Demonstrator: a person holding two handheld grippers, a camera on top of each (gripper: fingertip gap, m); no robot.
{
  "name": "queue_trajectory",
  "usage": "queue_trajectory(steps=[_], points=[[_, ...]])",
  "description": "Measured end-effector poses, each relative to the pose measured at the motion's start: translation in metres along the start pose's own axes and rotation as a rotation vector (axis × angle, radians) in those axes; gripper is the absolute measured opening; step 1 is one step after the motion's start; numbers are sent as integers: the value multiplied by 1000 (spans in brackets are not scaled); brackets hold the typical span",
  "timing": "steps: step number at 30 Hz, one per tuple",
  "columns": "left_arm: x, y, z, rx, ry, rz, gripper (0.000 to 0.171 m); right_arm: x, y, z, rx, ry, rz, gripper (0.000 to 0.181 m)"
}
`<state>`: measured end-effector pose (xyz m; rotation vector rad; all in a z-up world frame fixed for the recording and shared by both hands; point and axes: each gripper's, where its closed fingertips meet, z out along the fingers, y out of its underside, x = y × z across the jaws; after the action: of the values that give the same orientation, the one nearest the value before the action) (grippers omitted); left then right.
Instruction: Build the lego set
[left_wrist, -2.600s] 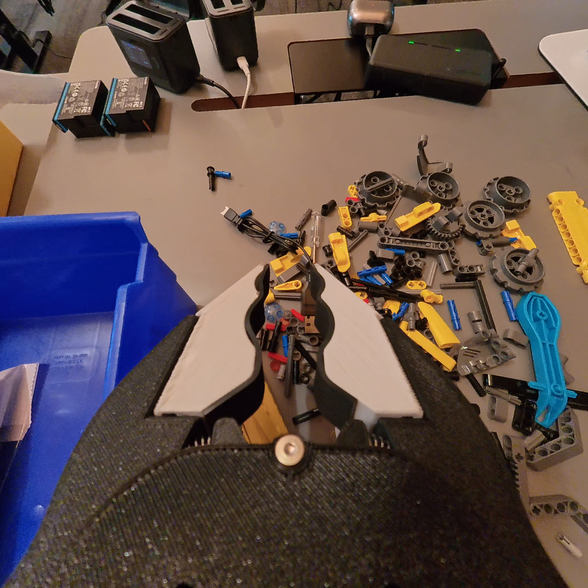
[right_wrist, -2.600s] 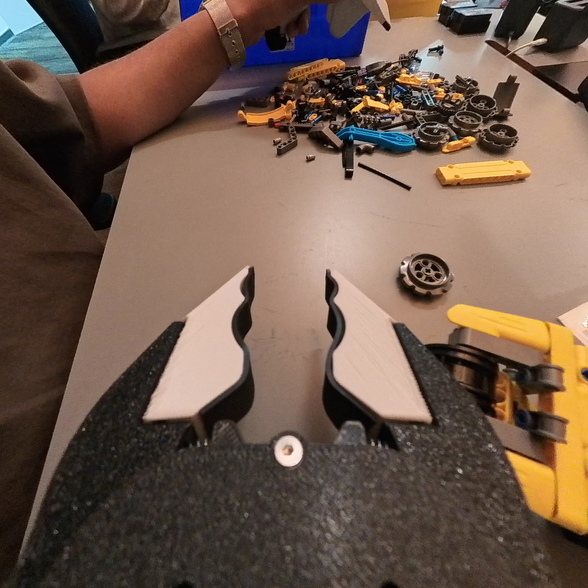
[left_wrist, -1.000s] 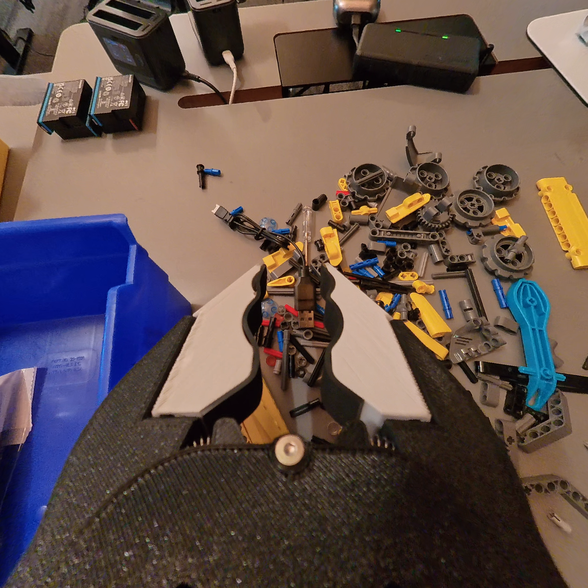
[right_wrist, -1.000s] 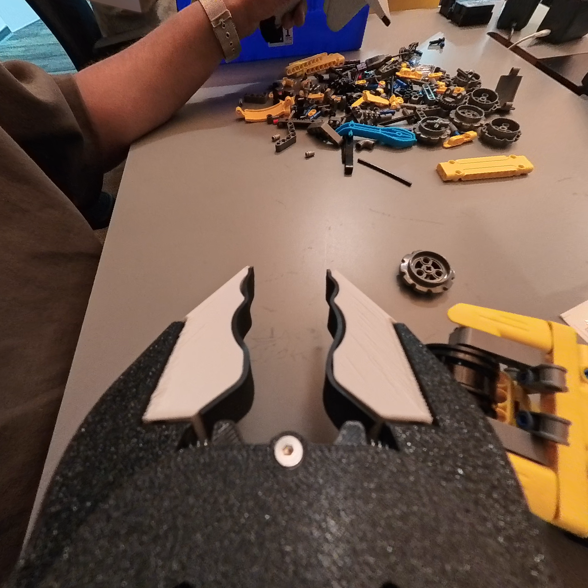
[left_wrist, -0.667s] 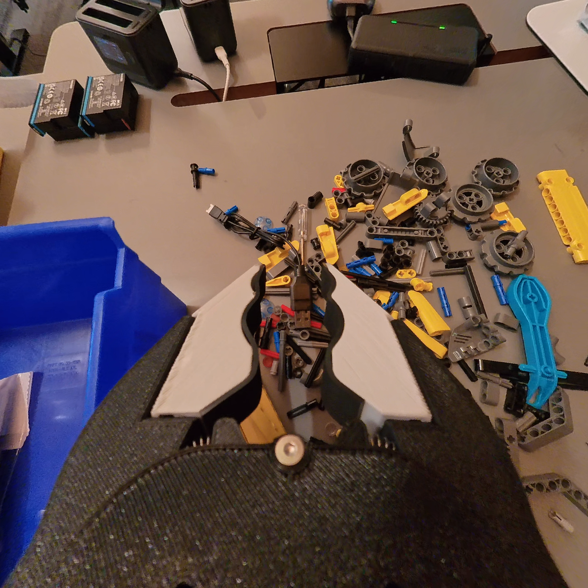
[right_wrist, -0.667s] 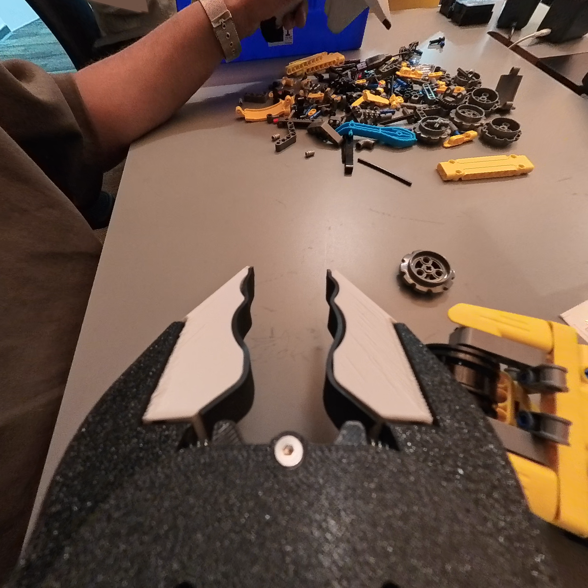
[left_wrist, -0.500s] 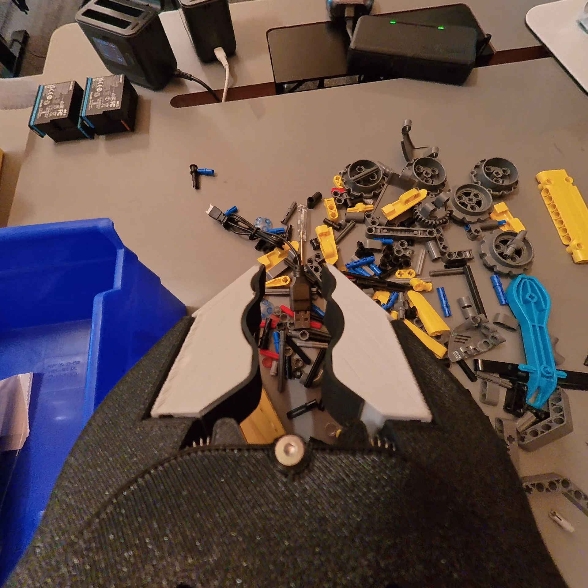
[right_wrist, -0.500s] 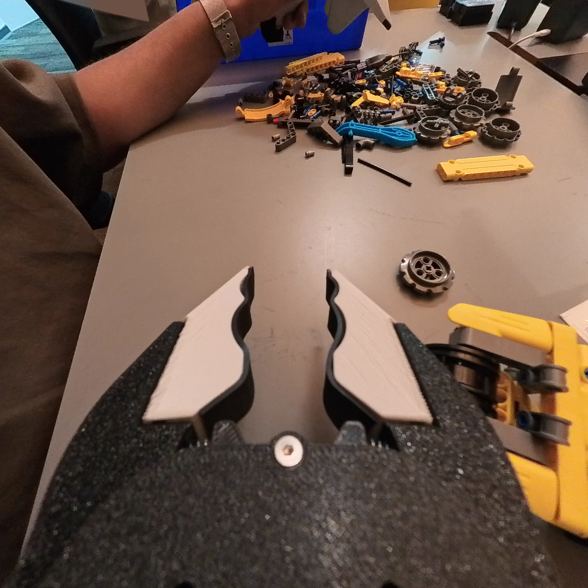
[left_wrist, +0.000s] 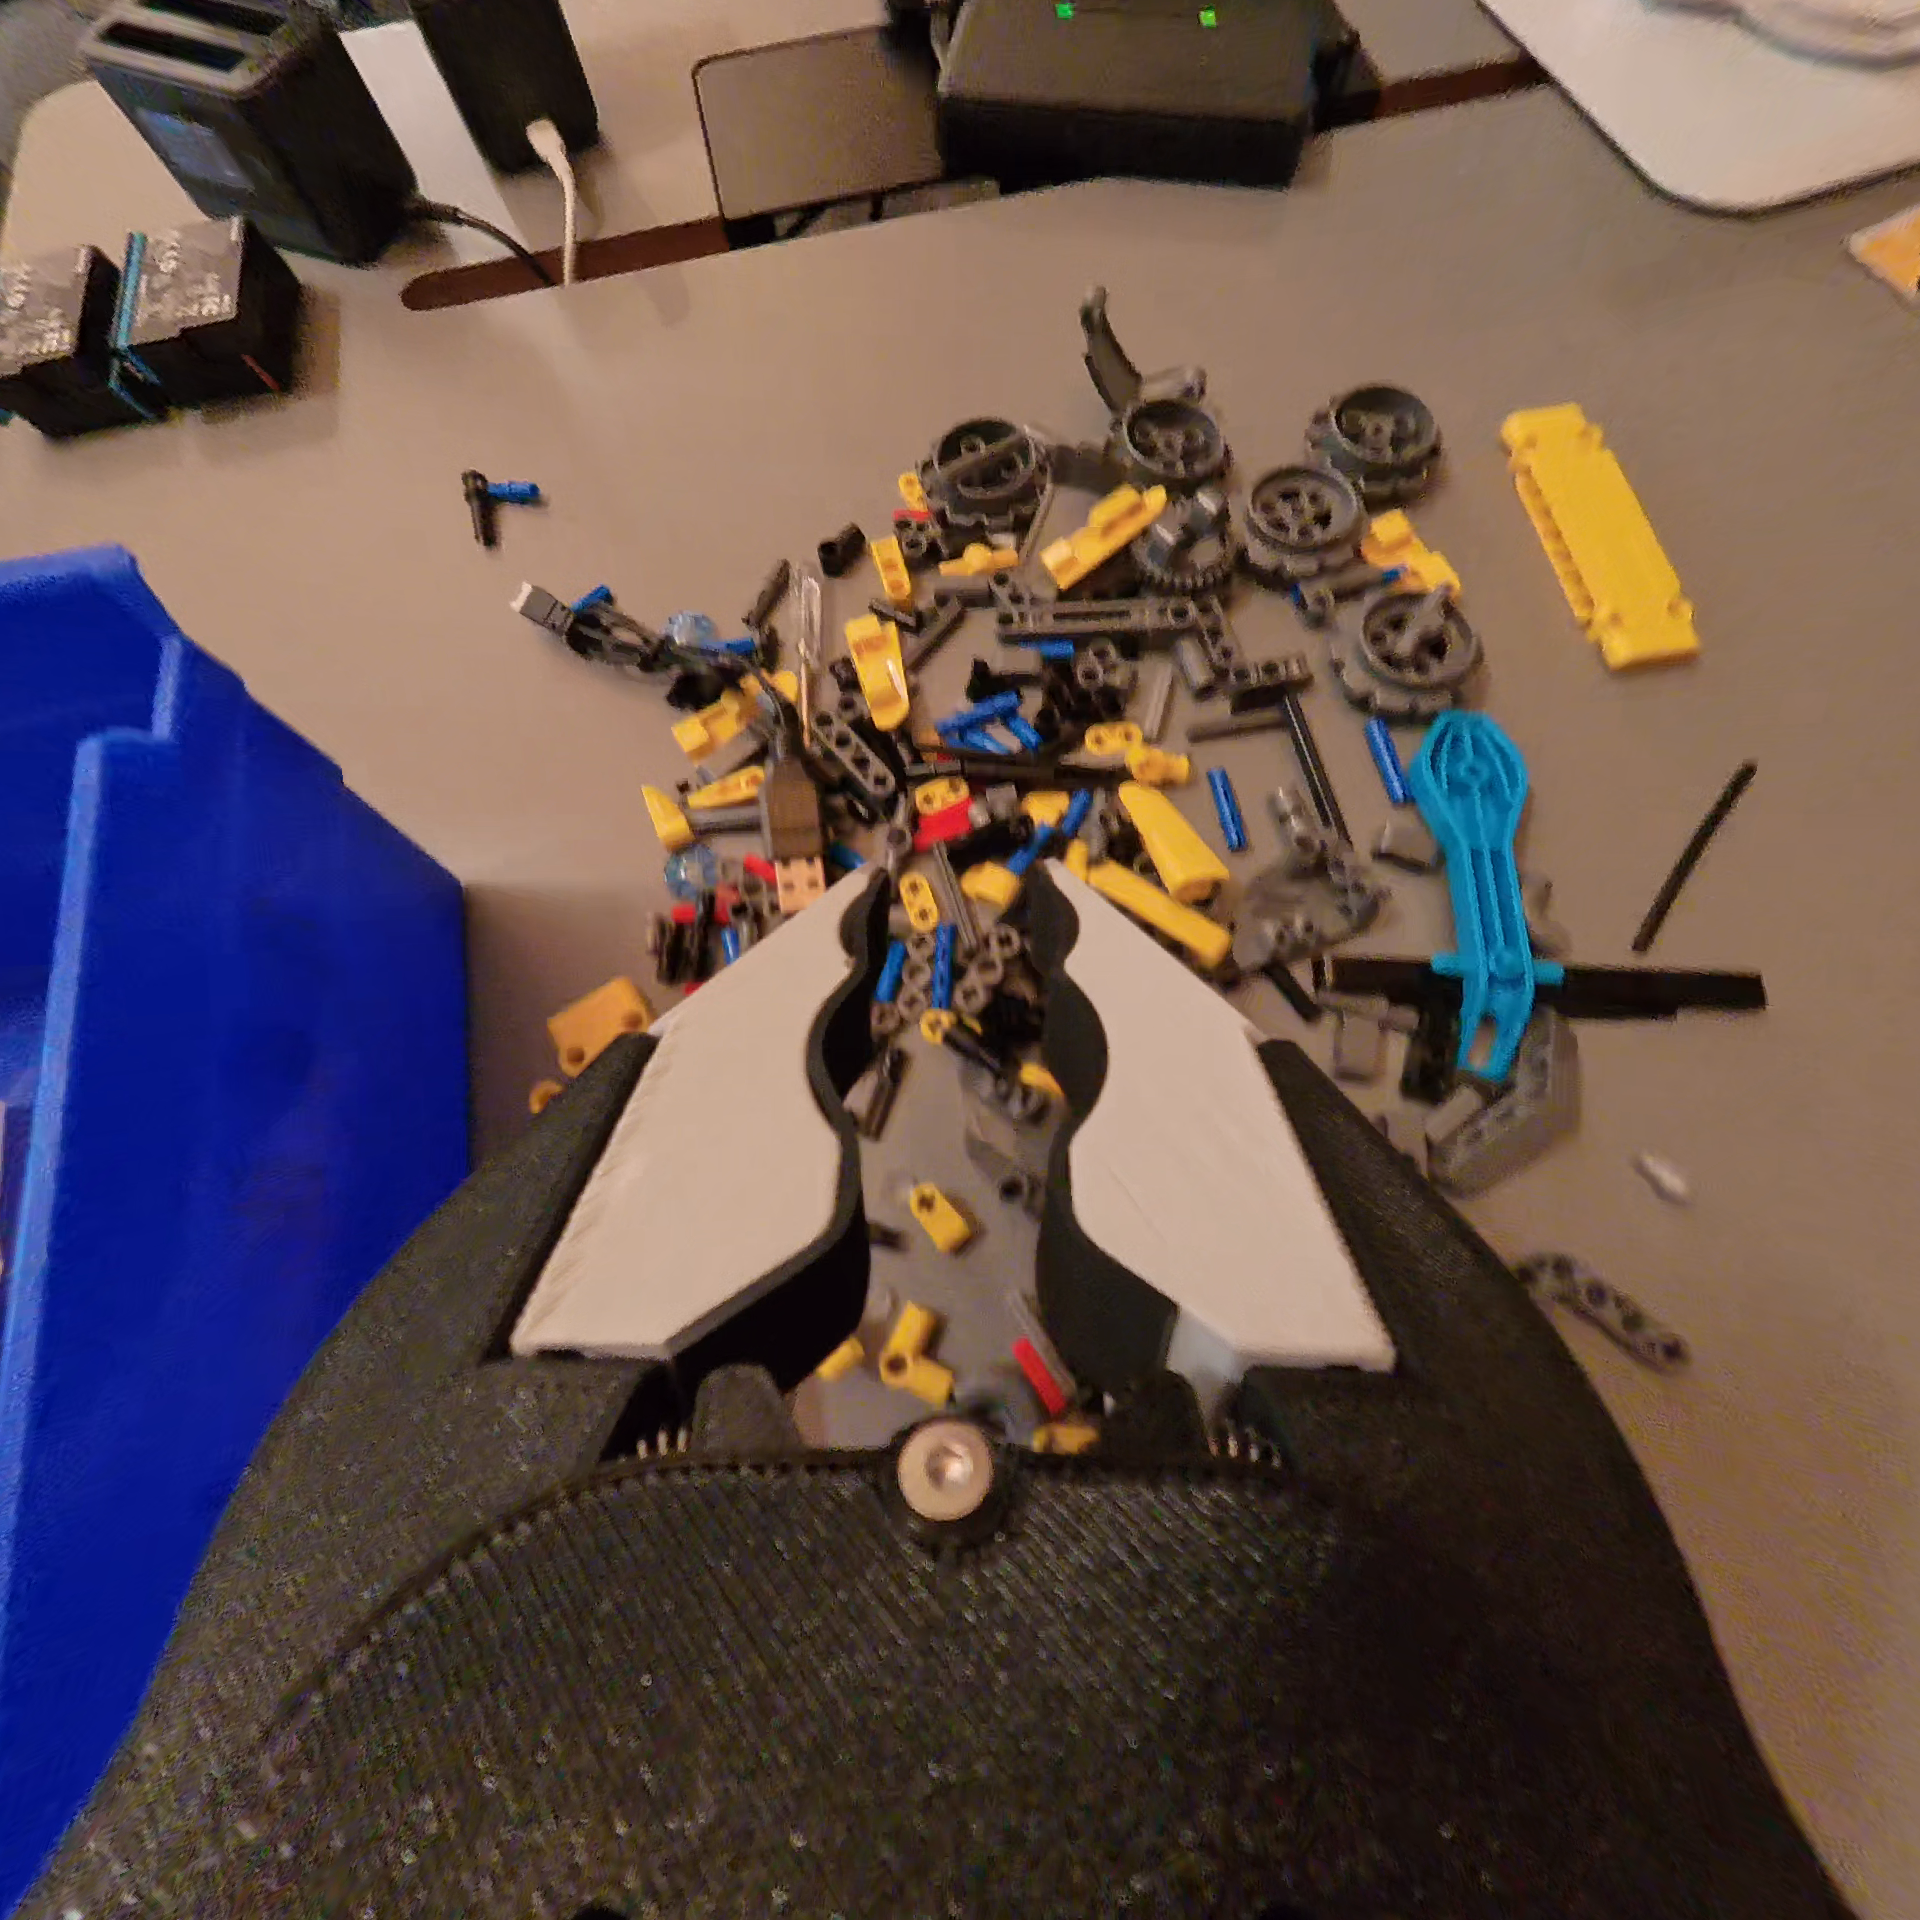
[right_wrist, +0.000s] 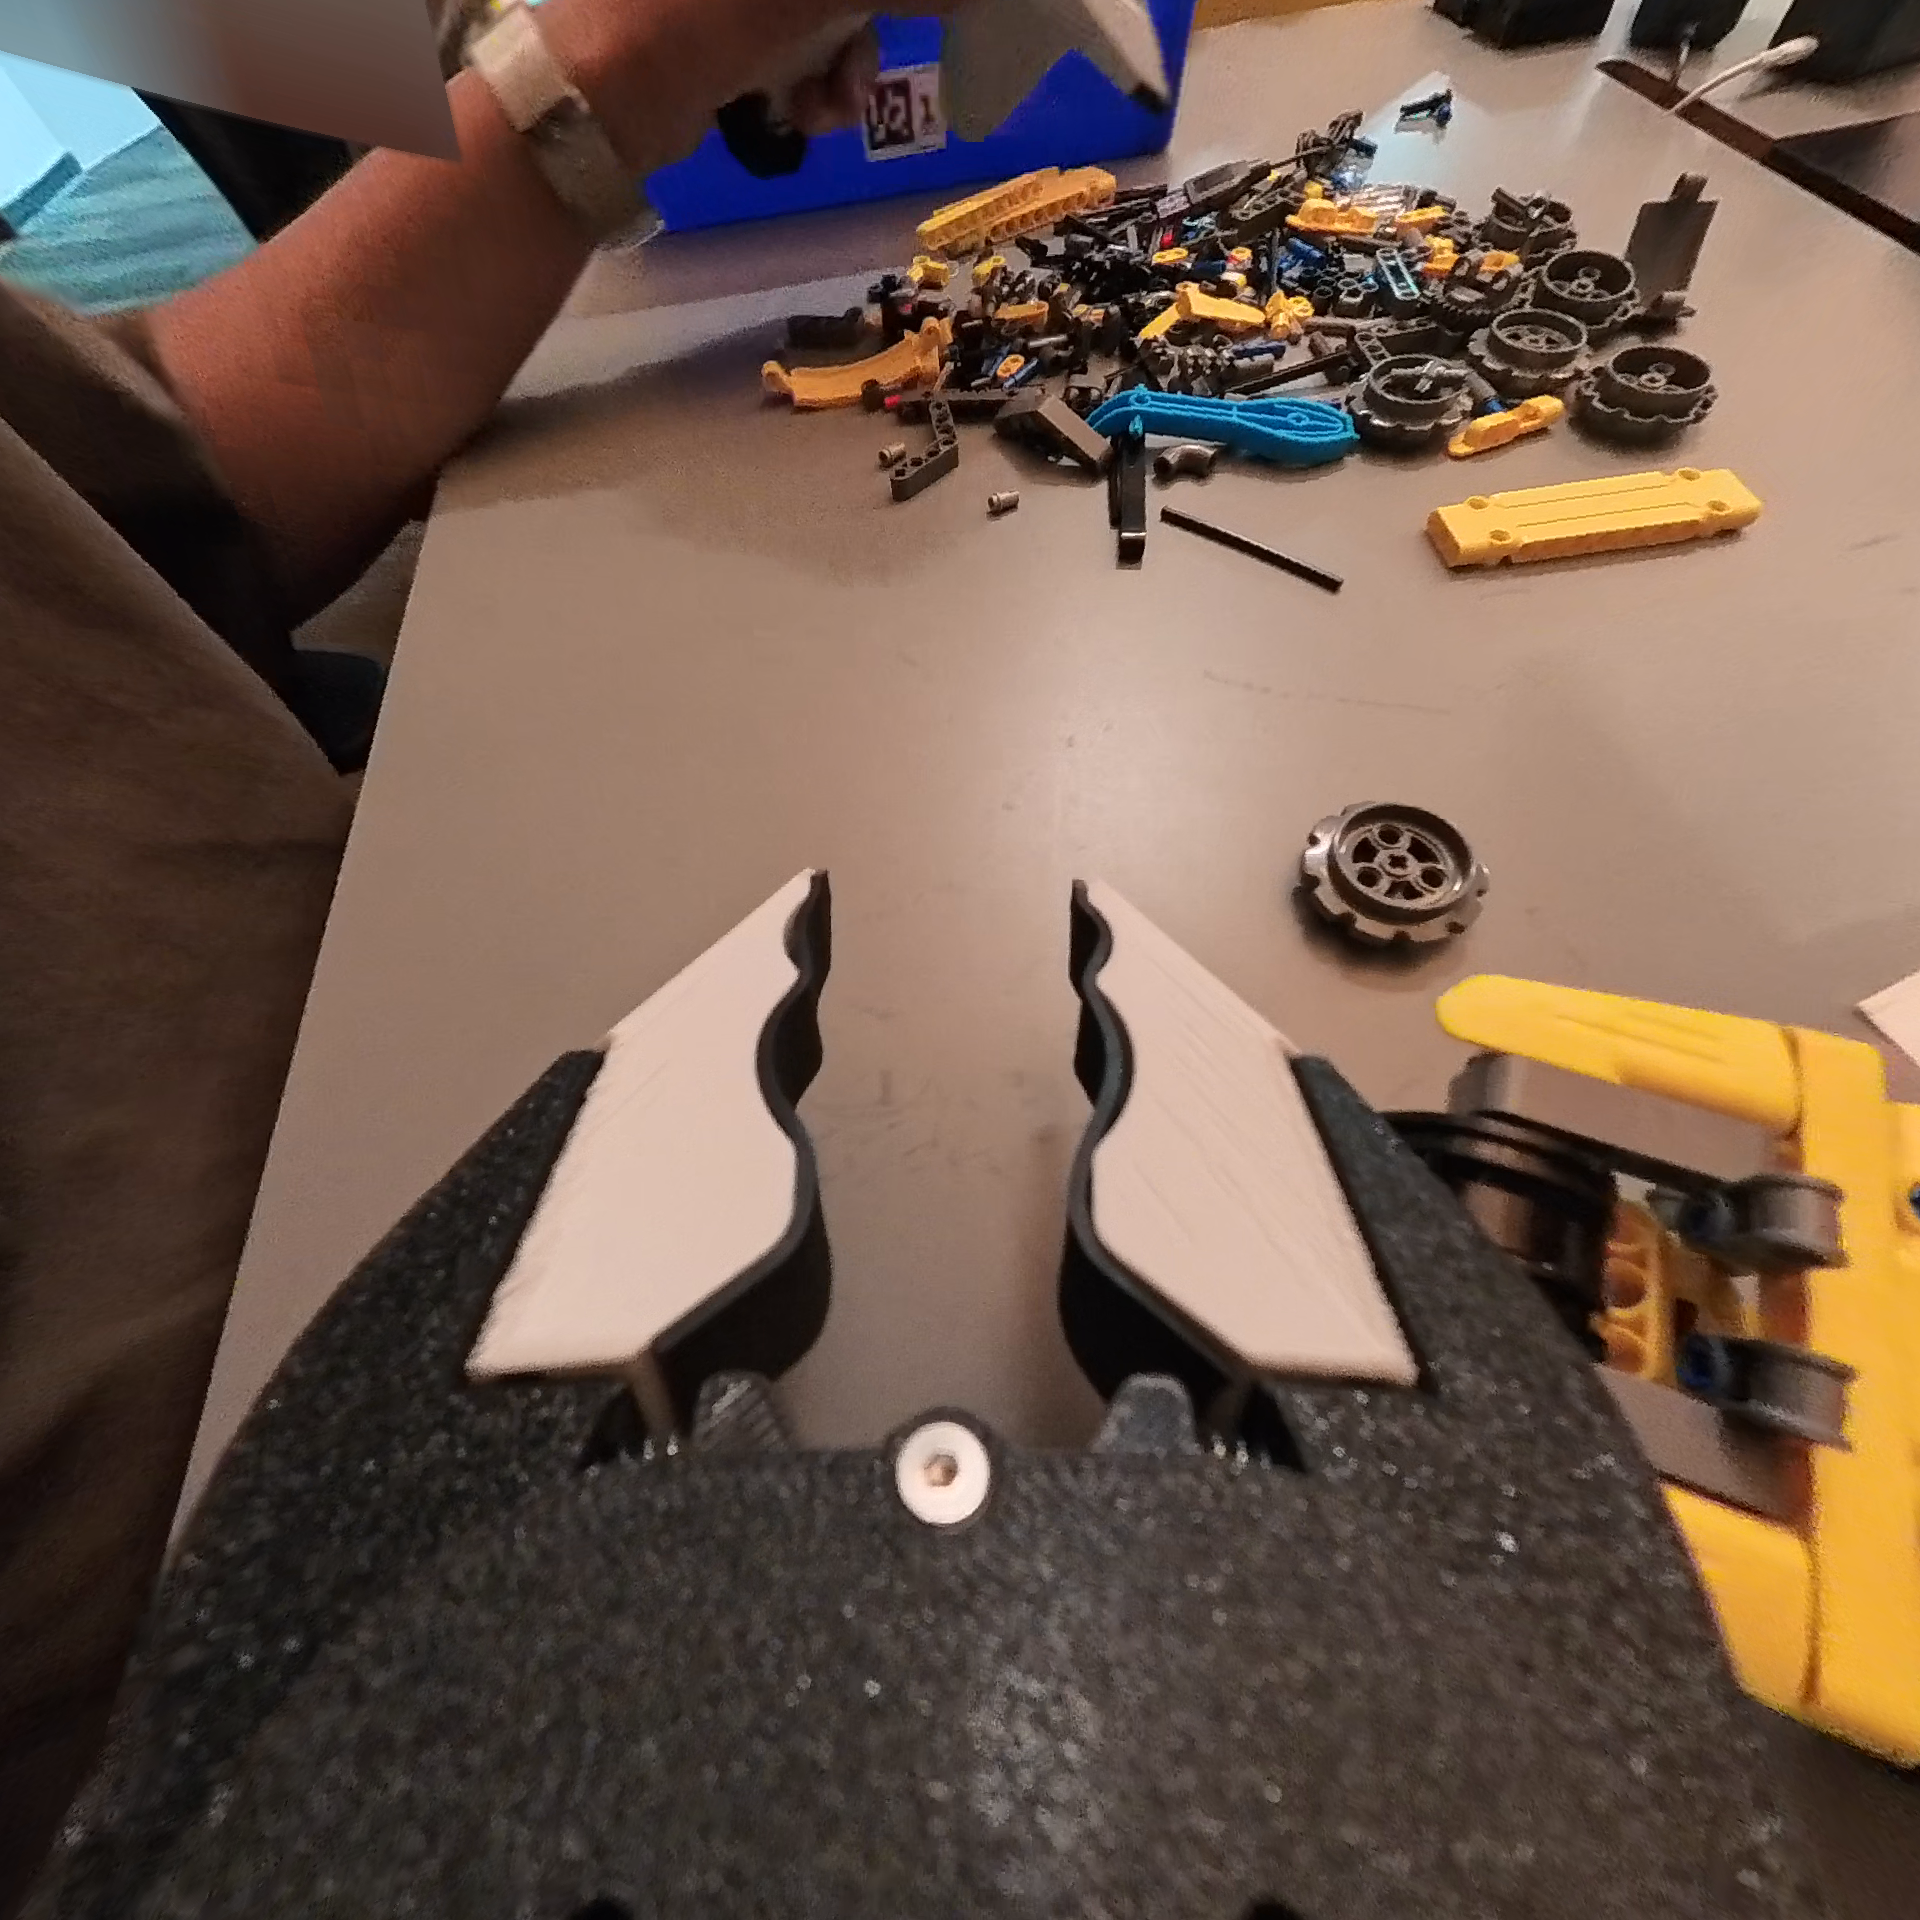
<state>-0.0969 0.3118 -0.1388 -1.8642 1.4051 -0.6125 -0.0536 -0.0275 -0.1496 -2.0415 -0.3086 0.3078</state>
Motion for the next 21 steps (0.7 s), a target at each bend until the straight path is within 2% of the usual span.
queue_trajectory(steps=[3, 7, 12, 15, 21], points=[[9, 21, -5, -27, 13, -1, 18, 2, 1, 1, -6, -18, 30, 46], [19, 32, -3, 16, 79, -50, 9, 3, 2, 2, -12, -39, 66, 46], [18, 49, 6, -48, 82, -9, 4, 2, 3, 4, -25, -45, 62, 46], [14, 48, 6, -35, 46, 18, 6, -2, 7, 7, -57, -28, 7, 46], [10, 35, -3, 67, 50, 7, 4, -9, 15, 12, -116, -3, -92, 45]])
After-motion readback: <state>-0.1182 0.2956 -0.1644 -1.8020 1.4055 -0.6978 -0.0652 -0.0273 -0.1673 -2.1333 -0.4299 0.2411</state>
